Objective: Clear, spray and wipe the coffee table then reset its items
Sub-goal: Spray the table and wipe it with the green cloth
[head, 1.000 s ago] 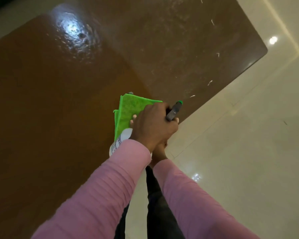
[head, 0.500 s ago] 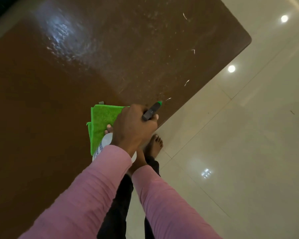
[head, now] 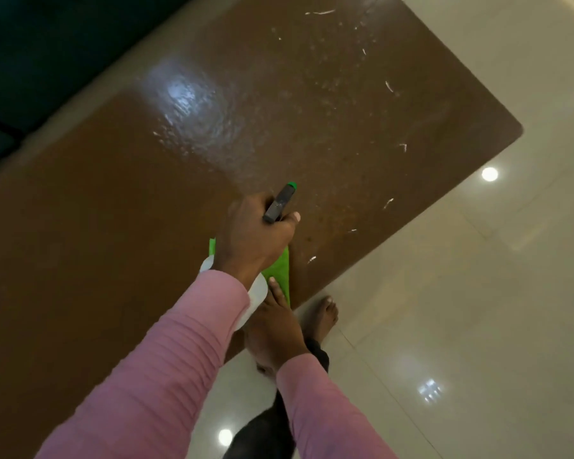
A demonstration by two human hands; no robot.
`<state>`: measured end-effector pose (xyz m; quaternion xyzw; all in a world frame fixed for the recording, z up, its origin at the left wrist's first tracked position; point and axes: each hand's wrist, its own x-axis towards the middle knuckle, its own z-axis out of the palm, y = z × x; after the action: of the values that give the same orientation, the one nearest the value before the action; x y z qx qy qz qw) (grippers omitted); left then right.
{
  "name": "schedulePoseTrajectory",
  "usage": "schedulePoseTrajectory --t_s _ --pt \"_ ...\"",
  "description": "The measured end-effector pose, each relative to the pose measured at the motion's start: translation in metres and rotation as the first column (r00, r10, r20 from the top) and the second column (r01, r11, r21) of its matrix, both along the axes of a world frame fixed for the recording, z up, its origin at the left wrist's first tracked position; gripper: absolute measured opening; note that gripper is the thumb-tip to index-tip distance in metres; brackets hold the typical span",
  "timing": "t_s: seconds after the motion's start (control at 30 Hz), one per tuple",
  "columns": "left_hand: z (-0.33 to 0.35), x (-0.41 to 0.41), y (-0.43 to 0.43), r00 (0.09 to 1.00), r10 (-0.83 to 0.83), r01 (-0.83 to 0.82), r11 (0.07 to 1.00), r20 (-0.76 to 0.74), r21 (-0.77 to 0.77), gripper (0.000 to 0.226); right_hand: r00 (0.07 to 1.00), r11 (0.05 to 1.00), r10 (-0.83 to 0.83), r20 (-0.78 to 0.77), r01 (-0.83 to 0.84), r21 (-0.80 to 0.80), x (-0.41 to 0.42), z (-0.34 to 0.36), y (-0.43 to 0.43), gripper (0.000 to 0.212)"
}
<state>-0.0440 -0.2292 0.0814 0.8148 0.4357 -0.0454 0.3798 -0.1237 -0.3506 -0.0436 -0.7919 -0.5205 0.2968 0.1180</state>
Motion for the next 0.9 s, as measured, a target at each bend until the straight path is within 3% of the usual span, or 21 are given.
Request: schedulePoseTrajectory --t_s 0.07,0.2,0.3,0.47,0.9 --pt "-0.002 -0.013 0.011 1.000 0.005 -0.003 0.999 -0.022 0.049 0.032 0.993 1.000 -0.020 -0.116 0.020 -0.007 0.004 0.004 0.000 0.073" --pt "-0.004 -0.038 0.038 0.995 0.054 -0.039 0.985 -0.081 0.168 0.033 0.999 0.998 -0.010 -0.046 0.006 -0.068 0.001 0.000 0.002 0.071" --pt "-0.002 -0.049 0.058 0.996 0.057 -0.046 0.986 -0.063 0.162 0.027 1.000 0.996 0.004 -0.014 -0.005 -0.088 0.001 -0.001 0.000 0.072" --pt "0.003 -0.048 0.088 0.986 0.168 -0.164 0.951 0.006 0.264 0.035 0.999 0.996 0.030 0.015 -0.029 -0.083 0.001 0.000 -0.003 0.072" --pt "-0.004 -0.023 0.148 0.935 0.343 -0.356 0.905 0.093 0.232 0.032 0.998 0.993 0.062 0.011 -0.061 -0.104 0.004 -0.004 -0.001 0.073"
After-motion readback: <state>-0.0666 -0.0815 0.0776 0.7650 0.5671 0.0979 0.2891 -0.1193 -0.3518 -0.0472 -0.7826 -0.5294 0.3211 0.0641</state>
